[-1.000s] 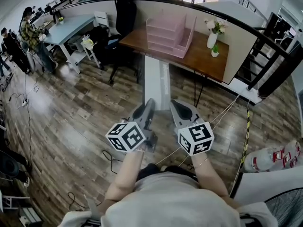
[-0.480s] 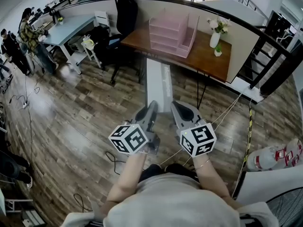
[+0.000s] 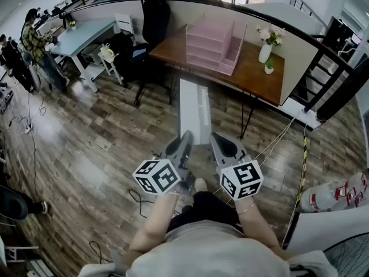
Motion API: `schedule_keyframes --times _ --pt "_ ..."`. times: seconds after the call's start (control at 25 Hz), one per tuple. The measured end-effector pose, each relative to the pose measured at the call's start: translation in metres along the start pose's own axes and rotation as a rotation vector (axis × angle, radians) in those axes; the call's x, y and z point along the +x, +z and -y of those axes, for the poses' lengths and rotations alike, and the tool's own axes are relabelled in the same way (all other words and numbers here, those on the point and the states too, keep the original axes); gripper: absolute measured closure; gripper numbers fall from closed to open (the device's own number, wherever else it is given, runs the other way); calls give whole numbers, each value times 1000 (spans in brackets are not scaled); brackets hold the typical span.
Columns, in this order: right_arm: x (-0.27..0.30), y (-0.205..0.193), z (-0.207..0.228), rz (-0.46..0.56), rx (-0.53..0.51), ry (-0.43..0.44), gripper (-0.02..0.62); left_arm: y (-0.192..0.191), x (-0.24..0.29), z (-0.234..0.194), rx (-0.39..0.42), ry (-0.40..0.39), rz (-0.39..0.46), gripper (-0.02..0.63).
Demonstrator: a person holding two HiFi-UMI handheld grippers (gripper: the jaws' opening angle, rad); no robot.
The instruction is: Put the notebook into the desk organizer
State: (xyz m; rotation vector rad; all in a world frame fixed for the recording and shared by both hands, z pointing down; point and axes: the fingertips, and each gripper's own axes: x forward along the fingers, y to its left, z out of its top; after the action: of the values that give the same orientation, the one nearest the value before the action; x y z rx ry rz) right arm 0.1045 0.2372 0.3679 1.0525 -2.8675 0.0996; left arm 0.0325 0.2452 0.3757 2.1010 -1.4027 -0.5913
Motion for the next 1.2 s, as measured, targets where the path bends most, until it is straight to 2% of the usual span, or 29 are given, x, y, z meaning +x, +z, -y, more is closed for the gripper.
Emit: schedule_keyframes --times 0.32,0.6,0.76,1.2 --pt "44 1 21 9 12 11 583 17 29 -28 2 8 6 588" --pt "110 14 67 45 25 20 583 54 86 -66 26 22 33 588" --pt "152 24 95 46 27 36 583 71 122 -85 37 27 22 588" --pt "244 39 164 56 32 67 583 109 209 -140 9 60 57 588"
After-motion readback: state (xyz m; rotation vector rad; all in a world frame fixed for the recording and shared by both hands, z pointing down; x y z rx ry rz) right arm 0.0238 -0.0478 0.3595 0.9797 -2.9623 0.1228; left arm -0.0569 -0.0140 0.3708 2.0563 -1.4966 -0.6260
